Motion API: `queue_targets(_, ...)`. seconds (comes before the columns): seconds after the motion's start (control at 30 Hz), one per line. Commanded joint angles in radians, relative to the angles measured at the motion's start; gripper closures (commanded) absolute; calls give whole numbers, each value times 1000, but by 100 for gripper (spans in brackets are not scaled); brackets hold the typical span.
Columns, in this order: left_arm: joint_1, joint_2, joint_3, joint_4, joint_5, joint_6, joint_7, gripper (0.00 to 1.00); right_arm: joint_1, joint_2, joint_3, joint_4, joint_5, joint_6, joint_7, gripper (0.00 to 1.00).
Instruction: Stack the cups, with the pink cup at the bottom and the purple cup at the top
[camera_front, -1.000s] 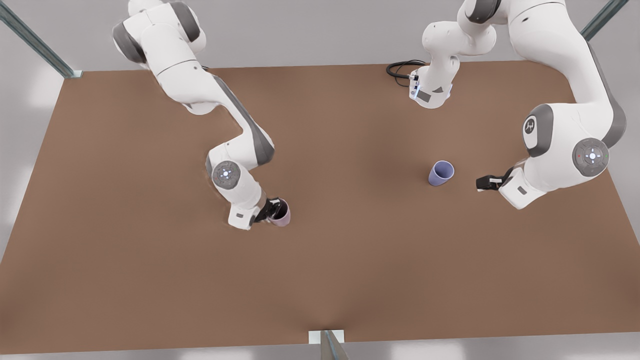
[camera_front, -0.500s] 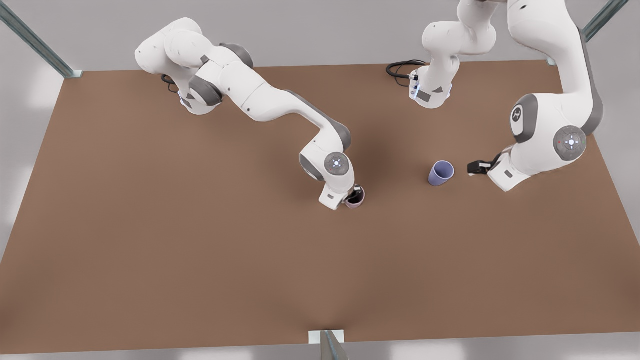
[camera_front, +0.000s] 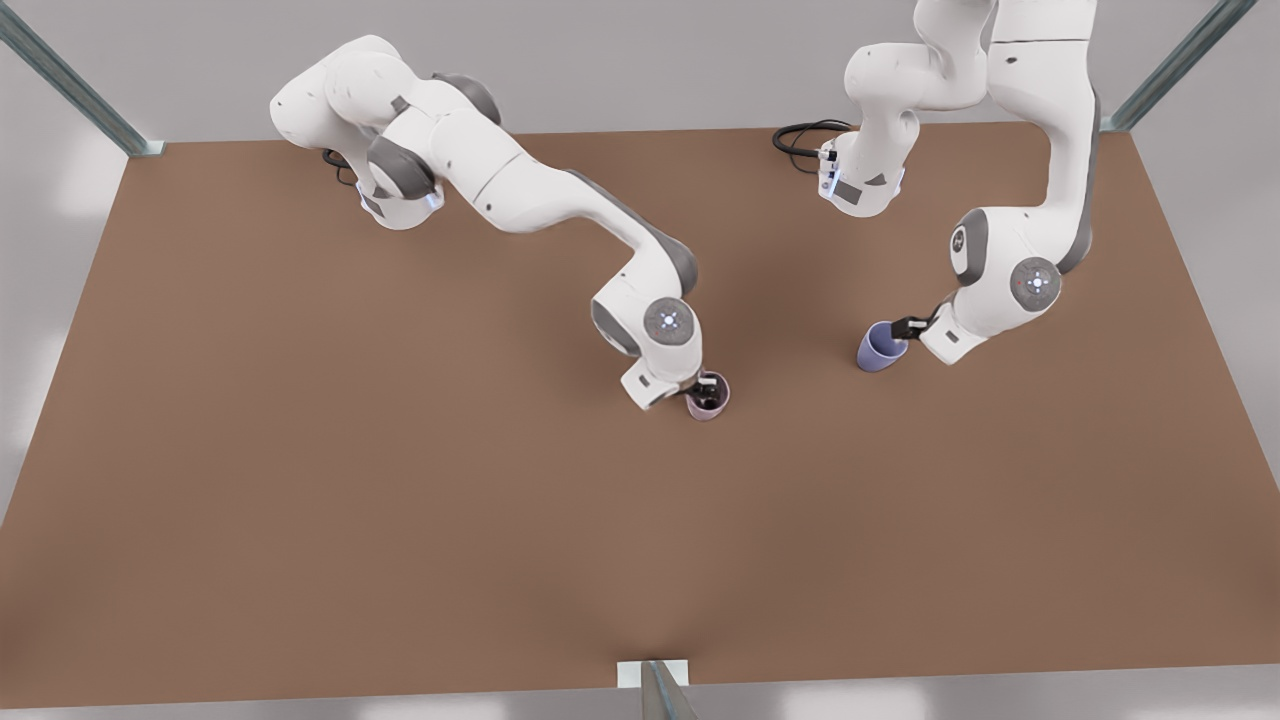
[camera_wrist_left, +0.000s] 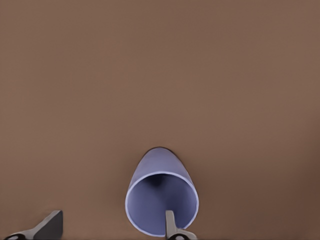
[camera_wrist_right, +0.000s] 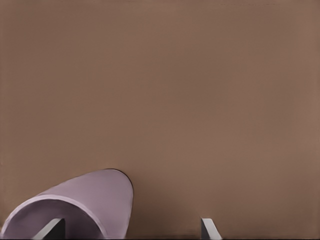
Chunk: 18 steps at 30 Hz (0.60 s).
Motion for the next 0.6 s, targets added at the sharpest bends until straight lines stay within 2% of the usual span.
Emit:
queue_targets(0.0,-14,5,1,-35,1,103,-6,0,-1,-47,-4,-51,7,11,194,0)
queue_targets(0.03,-14,5,1,-41,1,101,-6,0,-2,-69,-14,-53,12,5,192,0)
queue_targets(0.1,-14,16,1,-54,1,110,-6,0,-10,-231,-52,-209,99,3,120,0)
queue_targets(0.13,-14,29,1,-54,1,123,-6,0,-21,-387,-109,-382,101,-2,51,0)
queue_targets(0.17,-12,37,1,-54,1,130,-6,0,-106,-503,-130,-529,91,-2,14,0)
queue_targets(0.2,-12,46,1,-54,1,130,-6,0,-208,-546,-136,-537,90,-70,-163,0)
queue_targets(0.27,-12,74,1,-55,1,141,-6,0,-514,-667,-133,-539,98,-167,-527,0)
queue_targets(0.3,-12,83,1,-58,1,141,-6,0,-607,-721,-135,-550,95,-245,-774,0)
queue_targets(0.37,-12,95,1,-97,1,199,-6,0,-717,-765,-149,-530,16,-371,-990,0)
queue_targets(0.4,-12,102,1,-97,1,198,-6,8,-719,-785,-149,-510,-65,-405,-1055,0)
queue_targets(0.43,-12,103,1,-97,1,198,-6,16,-719,-814,-147,-482,-76,-460,-1096,0)
queue_targets(0.53,-12,103,1,-97,1,198,-6,35,-708,-845,-141,-462,-97,-465,-1115,0)
queue_targets(0.57,-12,105,1,-97,1,198,-6,46,-723,-831,-149,-442,-91,-466,-1112,0)
